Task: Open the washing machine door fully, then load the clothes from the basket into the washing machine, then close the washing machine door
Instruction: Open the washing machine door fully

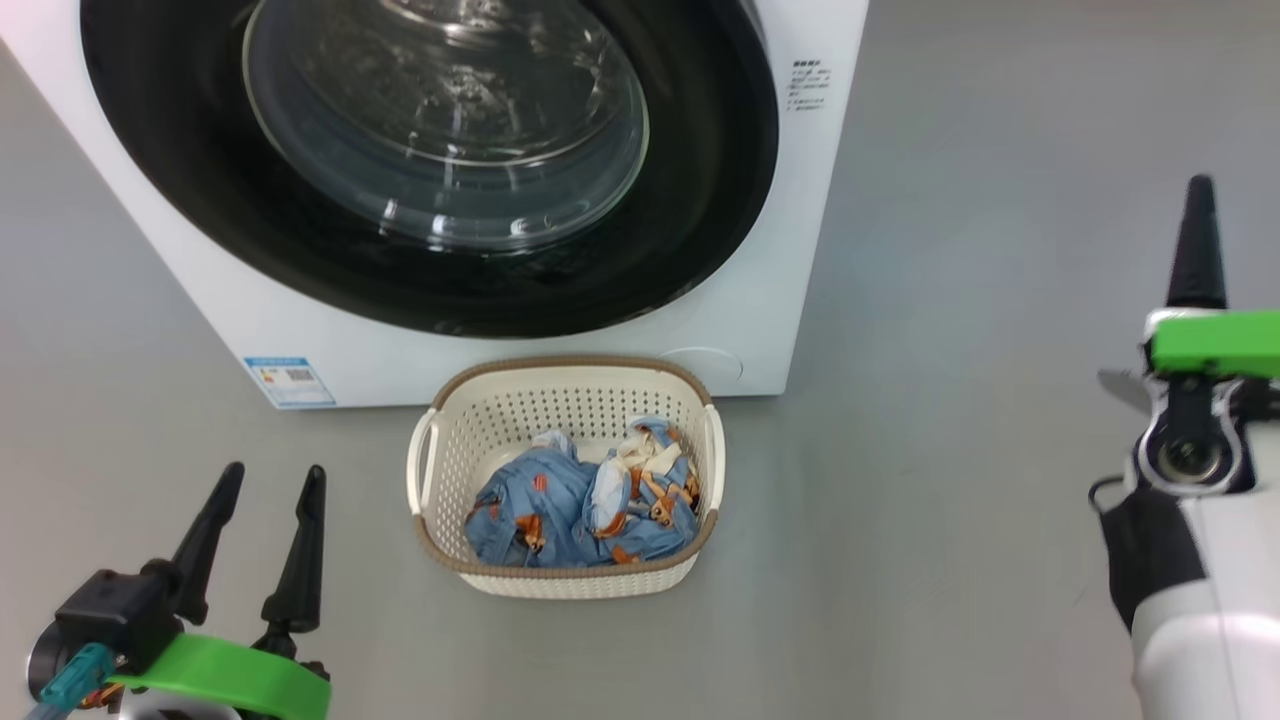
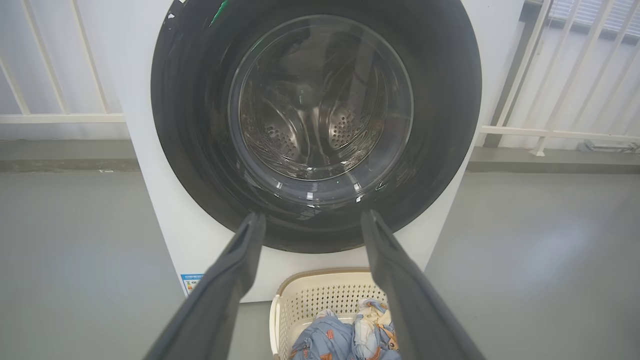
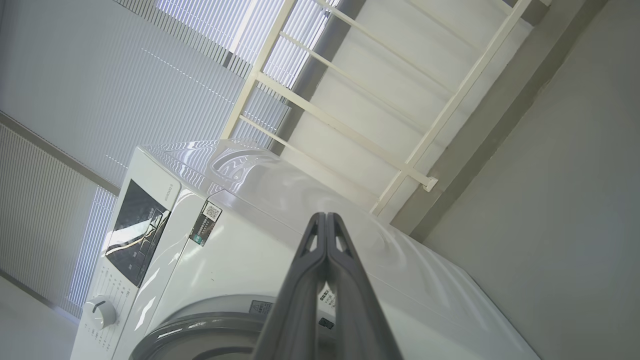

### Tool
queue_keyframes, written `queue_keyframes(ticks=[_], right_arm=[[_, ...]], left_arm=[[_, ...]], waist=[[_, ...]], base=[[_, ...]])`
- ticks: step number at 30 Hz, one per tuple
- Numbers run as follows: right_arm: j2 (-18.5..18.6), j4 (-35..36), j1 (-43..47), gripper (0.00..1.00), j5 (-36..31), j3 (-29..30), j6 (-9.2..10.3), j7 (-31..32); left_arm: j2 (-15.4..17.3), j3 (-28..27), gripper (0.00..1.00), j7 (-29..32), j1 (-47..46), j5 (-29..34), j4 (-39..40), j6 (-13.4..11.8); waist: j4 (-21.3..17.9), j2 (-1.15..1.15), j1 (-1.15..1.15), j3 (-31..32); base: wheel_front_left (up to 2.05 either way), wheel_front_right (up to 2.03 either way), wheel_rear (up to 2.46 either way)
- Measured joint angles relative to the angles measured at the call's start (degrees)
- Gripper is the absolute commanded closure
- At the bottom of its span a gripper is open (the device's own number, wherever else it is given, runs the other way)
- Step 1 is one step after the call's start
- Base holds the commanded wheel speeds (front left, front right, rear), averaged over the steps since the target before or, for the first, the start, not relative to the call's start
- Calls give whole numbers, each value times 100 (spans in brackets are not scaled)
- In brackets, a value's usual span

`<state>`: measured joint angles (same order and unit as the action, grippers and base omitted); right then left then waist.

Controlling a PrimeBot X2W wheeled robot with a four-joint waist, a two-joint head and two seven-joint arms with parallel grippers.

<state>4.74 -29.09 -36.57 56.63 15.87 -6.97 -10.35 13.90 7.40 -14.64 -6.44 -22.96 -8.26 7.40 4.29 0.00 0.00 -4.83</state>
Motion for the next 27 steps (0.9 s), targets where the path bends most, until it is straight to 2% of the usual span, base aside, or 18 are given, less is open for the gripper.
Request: queue_keyframes(ticks=[4, 14, 27], right_arm=[[-8, -302, -417, 100, 482, 279, 0, 294], [-13, -1005, -1644, 100, 1184, 682, 0, 1363], [16, -1815, -3034, 100, 1411, 854, 0, 2352]], left_arm=[[-5, 32, 0, 0, -90, -8, 55, 0], [-62, 31, 0, 0, -452, -54, 209, 0], [-137, 158, 0, 0, -900, -253, 352, 0]], waist=[[62, 0, 0, -136], [251, 0, 0, -631], [565, 0, 0, -1281]], base=[[0, 0, 0], [0, 0, 0], [0, 0, 0]])
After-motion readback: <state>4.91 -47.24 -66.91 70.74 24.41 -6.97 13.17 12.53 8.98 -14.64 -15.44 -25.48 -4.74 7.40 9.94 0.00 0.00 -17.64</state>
